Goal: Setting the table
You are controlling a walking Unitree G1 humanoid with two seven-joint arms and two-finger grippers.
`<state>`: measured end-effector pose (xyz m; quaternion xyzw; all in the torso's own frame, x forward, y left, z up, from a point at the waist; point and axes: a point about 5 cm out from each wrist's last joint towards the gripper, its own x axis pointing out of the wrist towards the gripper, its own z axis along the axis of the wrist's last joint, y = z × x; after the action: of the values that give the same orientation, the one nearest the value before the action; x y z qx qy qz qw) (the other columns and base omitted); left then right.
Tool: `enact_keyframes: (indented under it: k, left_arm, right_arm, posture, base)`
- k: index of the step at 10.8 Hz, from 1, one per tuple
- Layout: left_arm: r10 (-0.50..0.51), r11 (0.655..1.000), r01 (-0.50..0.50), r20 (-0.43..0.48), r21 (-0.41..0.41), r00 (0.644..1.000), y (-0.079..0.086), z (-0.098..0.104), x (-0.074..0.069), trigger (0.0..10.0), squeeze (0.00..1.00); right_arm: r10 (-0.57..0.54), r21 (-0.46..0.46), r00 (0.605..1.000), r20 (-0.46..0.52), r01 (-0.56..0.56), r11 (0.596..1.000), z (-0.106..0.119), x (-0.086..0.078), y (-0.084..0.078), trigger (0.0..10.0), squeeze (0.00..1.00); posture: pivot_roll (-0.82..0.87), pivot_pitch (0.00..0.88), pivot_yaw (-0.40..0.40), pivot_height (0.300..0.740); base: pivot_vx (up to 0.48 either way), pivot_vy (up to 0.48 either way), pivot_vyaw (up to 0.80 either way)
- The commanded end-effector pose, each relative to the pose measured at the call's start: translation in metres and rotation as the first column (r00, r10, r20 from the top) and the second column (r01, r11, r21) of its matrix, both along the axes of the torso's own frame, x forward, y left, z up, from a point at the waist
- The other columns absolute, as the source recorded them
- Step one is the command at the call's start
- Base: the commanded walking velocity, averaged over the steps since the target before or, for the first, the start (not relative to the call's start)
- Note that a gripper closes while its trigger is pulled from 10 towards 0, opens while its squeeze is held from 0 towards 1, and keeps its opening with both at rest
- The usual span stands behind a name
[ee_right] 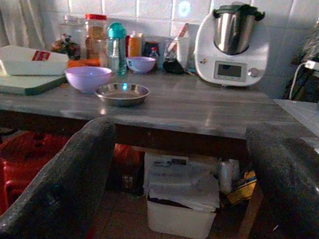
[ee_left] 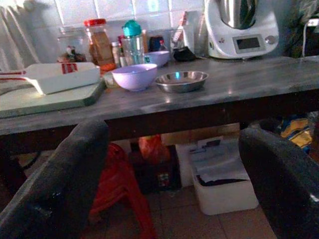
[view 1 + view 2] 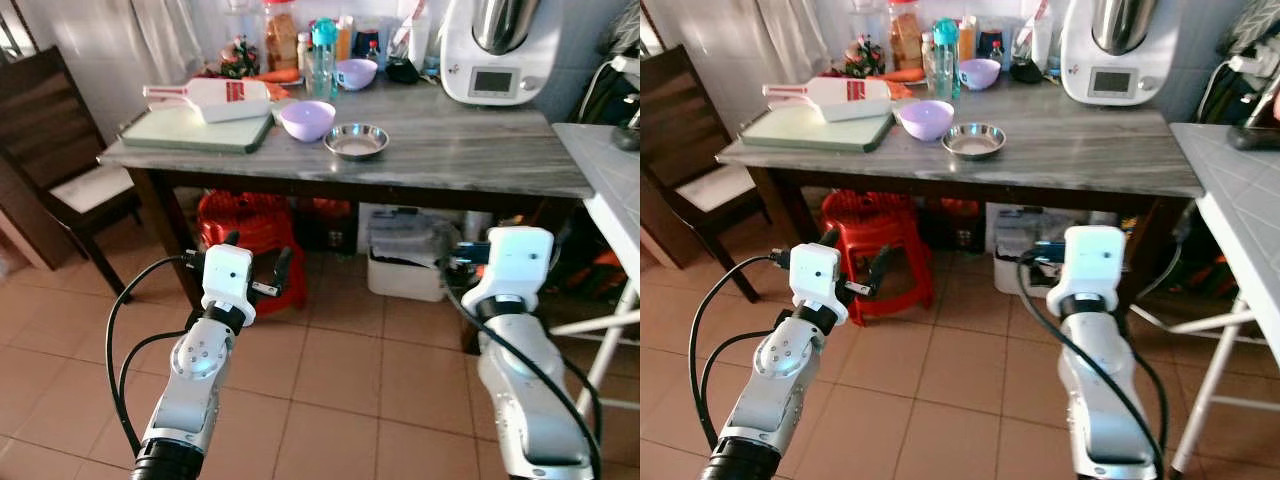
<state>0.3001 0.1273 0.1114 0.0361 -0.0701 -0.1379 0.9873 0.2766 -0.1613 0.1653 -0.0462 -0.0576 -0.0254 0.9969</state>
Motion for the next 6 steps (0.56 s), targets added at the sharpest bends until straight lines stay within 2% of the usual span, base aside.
enact_keyframes:
  k: [1, 6]
  left_arm:
    - [-0.013, 1.000, 0.013, 0.009, -0.001, 1.000, 0.0000, 0.0039, 0.0022, 10.0, 0.00]
    - [-0.037, 0.999, 0.037, -0.003, -0.017, 0.999, -0.0029, 0.0035, 0.0012, 10.0, 0.00]
  right_arm:
    - [0.000, 0.001, 1.000, 0.016, 0.000, 1.000, 0.0043, 0.0011, 0.0005, 10.0, 0.00]
    - [-0.001, 0.005, 1.000, 0.016, 0.001, 1.000, 0.0045, 0.0010, 0.0013, 10.0, 0.00]
  posture:
    - [0.00, 0.026, 0.033, 0.740]
    - [0.00, 0.035, 0.034, 0.740]
  base:
    - [0.000, -0.292, 0.00]
    - [0.000, -0.311, 0.00]
